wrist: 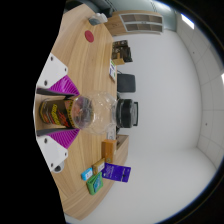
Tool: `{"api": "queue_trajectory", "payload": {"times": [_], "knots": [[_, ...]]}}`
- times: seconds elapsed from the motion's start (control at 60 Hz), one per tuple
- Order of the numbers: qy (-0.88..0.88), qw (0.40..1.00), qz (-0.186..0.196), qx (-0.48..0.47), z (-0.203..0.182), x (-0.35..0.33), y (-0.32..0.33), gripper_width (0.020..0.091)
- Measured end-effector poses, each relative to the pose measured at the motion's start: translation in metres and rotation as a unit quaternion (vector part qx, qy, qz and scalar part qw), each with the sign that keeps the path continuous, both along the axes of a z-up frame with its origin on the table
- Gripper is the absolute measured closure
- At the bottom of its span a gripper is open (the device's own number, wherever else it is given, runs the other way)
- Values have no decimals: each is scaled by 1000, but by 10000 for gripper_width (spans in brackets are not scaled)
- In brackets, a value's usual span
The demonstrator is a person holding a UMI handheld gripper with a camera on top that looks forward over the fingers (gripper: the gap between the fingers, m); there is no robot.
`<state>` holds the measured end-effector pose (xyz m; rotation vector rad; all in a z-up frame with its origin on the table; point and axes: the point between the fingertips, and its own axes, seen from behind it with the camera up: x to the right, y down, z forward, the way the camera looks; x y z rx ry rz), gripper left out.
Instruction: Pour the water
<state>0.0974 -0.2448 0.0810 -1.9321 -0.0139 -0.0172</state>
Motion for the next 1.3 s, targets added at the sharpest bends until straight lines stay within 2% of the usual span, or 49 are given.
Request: {"api": "queue_trajectory", "payload": {"times": [0.083,0.133,0.15,0.35,0.5,0.617,0.733,0.817,0.917,1.017,1.167,1.3], "knots": [[0,1000,-3,4,0,0,2,704],[1,1000,-7,4,-1,0,1,702],[-1,1000,-6,3,-1,0,1,725],[-18,999,-33,8,12,-2,6,728],[-71,996,-49,22,53,-14,17,727],[-154,985,-61,40,100,-44,27,728],[-269,959,-63,60,158,-85,43,727],[-374,923,-67,63,191,-143,53,726],[-493,867,-41,64,213,-214,73,727],[-599,799,-4,54,213,-291,89,728],[-734,674,62,58,188,-390,112,726],[-818,564,103,48,154,-446,125,728]]}}
